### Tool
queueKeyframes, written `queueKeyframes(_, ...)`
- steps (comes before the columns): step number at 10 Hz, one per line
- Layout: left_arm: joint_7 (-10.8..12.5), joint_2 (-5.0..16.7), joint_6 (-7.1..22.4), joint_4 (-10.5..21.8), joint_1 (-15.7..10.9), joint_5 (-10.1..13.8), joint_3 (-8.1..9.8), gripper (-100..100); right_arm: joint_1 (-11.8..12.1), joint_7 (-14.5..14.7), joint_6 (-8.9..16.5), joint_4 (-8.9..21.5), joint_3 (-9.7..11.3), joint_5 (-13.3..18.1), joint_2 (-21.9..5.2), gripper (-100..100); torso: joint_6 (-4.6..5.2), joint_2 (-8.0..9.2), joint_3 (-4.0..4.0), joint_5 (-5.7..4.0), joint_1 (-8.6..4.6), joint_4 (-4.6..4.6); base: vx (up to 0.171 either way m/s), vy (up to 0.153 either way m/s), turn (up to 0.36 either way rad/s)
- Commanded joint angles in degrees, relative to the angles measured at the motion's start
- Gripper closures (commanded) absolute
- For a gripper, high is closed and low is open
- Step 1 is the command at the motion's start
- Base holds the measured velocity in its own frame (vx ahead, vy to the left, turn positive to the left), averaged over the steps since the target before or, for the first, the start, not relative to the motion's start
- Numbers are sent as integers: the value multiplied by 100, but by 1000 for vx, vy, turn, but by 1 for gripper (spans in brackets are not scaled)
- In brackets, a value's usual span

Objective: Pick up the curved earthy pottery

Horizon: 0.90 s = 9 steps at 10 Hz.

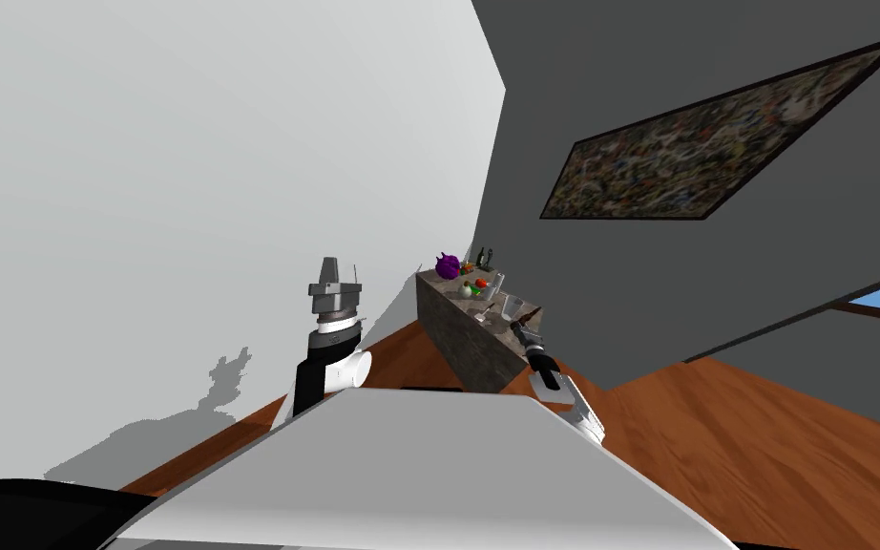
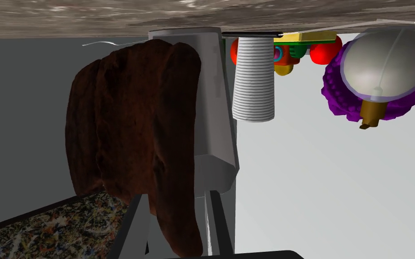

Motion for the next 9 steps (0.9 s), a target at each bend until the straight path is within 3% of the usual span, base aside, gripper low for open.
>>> queueKeyframes(1,0,0,0,0,0,0,0,0,286,-59,211,-286,-46,100,137,100,0,0,0,0,0,0,5,-74,131)
queueKeyframes(4,0,0,0,0,1,0,0,0,371,-59,211,-746,-46,100,137,100,6,7,8,15,21,9,-1,-13,-21)
queueKeyframes(5,0,0,0,0,1,0,0,0,689,-107,450,-983,-237,322,412,100,1,6,8,21,34,10,11,-43,226)
queueKeyframes(6,0,0,0,0,0,0,0,0,807,-107,450,-1132,-237,322,441,100,1,4,5,15,18,5,4,-74,121)
queueKeyframes(8,0,0,0,0,1,0,1,0,807,-107,450,-1361,-237,322,441,100,9,9,9,22,15,9,-7,-30,-25)
queueKeyframes(9,0,0,0,0,1,0,0,0,1084,-156,689,-1532,-428,543,733,100,5,10,10,30,33,12,-9,-54,182)
